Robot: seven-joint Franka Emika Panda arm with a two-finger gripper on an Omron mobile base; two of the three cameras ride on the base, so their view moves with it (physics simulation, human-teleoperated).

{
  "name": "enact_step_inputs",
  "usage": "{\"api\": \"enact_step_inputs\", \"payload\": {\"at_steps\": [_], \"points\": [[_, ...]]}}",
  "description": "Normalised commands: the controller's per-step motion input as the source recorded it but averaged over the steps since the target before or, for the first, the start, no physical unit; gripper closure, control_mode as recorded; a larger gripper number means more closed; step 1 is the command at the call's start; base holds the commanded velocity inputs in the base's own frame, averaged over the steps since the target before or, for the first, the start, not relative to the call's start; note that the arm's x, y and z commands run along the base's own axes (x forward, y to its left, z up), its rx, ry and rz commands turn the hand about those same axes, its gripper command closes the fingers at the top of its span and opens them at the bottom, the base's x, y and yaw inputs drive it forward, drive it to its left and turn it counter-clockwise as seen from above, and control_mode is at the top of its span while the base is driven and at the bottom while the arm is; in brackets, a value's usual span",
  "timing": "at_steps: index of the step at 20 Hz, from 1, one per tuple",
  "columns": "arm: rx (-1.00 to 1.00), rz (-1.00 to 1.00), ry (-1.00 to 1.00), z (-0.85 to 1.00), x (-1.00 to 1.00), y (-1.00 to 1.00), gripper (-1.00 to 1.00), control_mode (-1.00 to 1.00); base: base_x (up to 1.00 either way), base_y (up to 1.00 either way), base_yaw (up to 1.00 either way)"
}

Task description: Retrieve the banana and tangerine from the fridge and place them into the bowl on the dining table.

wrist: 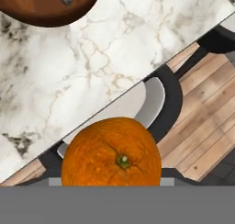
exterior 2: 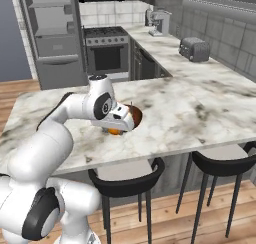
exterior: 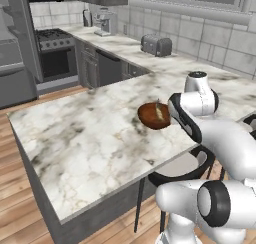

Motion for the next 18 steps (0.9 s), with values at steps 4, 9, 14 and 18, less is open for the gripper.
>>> {"api": "enact_step_inputs", "payload": {"at_steps": [4, 9, 14, 18], "points": [[0.00, 0.00, 0.01, 0.37, 0.60, 0.11, 1.00, -1.00, 0.00, 0.00, 0.00], [0.00, 0.03, 0.00, 0.02, 0.59, 0.27, 1.00, -1.00, 0.00, 0.00, 0.00], [0.00, 0.07, 0.00, -0.08, 0.66, 0.20, 1.00, -1.00, 0.00, 0.00, 0.00], [0.00, 0.08, 0.00, -0.25, 0.67, 0.08, 1.00, -1.00, 0.00, 0.00, 0.00]]}}
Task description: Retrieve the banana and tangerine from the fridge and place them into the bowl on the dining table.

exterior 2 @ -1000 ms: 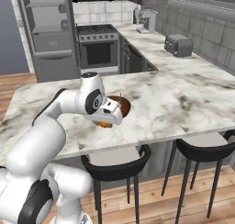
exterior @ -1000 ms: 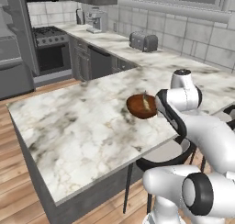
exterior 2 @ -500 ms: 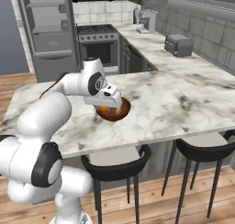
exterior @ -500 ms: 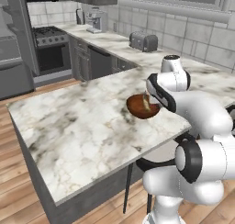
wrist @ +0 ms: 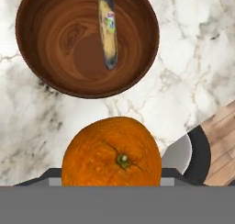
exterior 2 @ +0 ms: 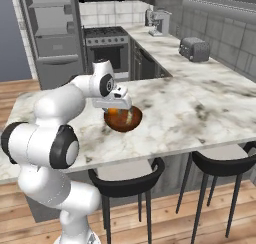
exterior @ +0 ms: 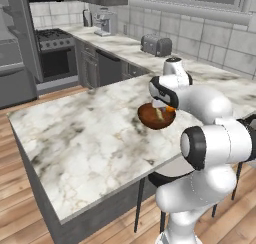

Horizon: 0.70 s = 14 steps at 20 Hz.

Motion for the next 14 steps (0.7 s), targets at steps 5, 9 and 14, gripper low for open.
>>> {"api": "enact_step_inputs", "payload": {"at_steps": [5, 9, 14], "points": [[0.00, 0.10, 0.00, -0.53, 0.61, 0.08, 1.00, -1.00, 0.00, 0.00, 0.00], [0.00, 0.11, 0.00, -0.51, 0.56, 0.05, 1.00, -1.00, 0.00, 0.00, 0.00], [0.02, 0.10, 0.00, -0.31, 0.57, 0.00, 1.00, -1.00, 0.00, 0.00, 0.00]]}}
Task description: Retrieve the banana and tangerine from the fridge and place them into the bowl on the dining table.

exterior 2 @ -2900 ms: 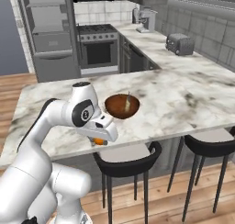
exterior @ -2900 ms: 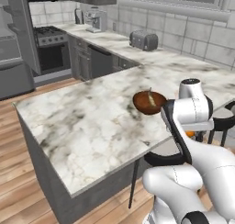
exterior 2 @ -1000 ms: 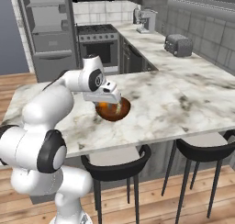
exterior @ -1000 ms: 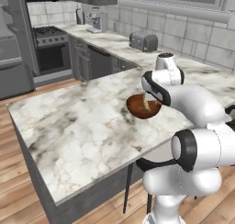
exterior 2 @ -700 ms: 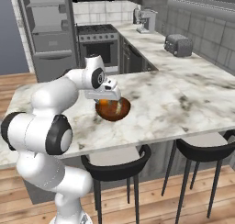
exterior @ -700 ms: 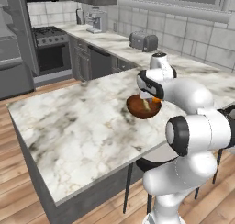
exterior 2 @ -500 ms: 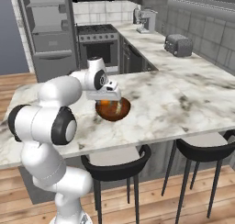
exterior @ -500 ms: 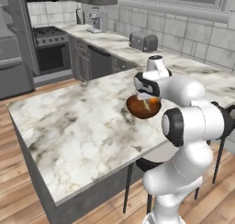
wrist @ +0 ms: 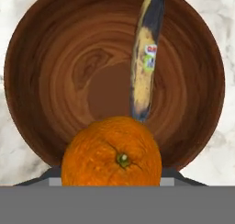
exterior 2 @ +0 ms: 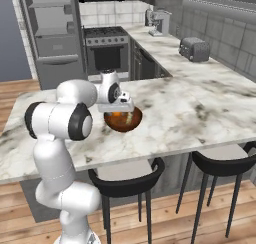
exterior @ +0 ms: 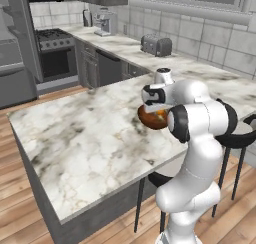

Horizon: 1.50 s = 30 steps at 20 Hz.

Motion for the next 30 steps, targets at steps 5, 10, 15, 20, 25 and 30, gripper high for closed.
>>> {"api": "enact_step_inputs", "payload": {"at_steps": [5, 10, 15, 20, 25, 30], "points": [[0.03, 0.10, 0.00, -0.34, 0.63, 0.00, 1.00, -1.00, 0.00, 0.00, 0.00], [0.02, 0.10, 0.00, -0.35, 0.55, 0.00, 1.00, -1.00, 0.00, 0.00, 0.00], [0.01, 0.10, 0.00, -0.36, 0.57, 0.00, 1.00, -1.00, 0.00, 0.00, 0.00], [0.02, 0.09, 0.00, -0.28, 0.47, 0.00, 1.00, -1.00, 0.00, 0.00, 0.00], [0.05, 0.08, 0.00, -0.19, 0.30, 0.00, -1.00, -1.00, 0.00, 0.00, 0.00], [0.07, 0.08, -0.07, 0.00, -0.06, 0.00, -1.00, -1.00, 0.00, 0.00, 0.00]]}}
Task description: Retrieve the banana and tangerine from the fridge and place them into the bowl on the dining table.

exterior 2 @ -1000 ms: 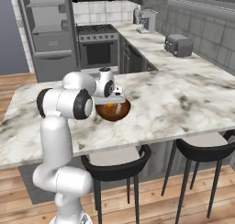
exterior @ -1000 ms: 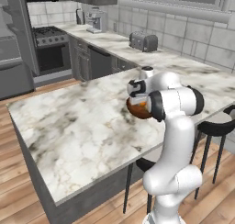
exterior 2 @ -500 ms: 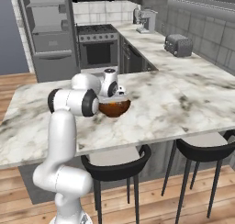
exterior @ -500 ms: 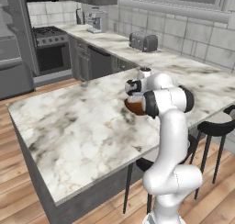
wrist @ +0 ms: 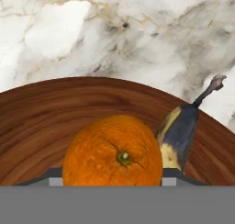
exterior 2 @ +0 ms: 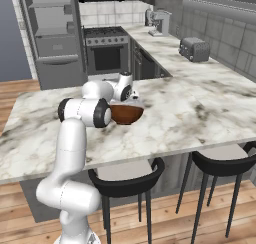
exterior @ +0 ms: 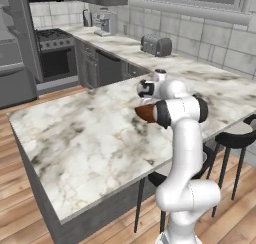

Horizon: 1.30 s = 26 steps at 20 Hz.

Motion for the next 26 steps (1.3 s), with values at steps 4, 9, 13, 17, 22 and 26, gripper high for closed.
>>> {"api": "enact_step_inputs", "payload": {"at_steps": [4, 9, 13, 17, 22, 26], "points": [[0.09, 0.09, -0.20, 0.01, -0.71, -0.06, -1.00, -1.00, 0.00, 0.00, 0.00], [0.06, 0.07, -0.23, 0.13, -0.98, -0.01, -1.00, -1.00, 0.00, 0.00, 0.00], [0.05, 0.05, -0.24, 0.30, -1.00, 0.00, -1.00, -1.00, 0.00, 0.00, 0.00], [0.10, 0.01, -0.35, 0.89, -1.00, -0.08, -1.00, -1.00, 0.00, 0.00, 0.00], [0.08, 0.01, -0.31, 1.00, -1.00, -0.01, -1.00, -1.00, 0.00, 0.00, 0.00], [0.01, 0.01, -0.06, 0.92, -1.00, 0.00, -1.00, -1.00, 0.00, 0.00, 0.00]]}}
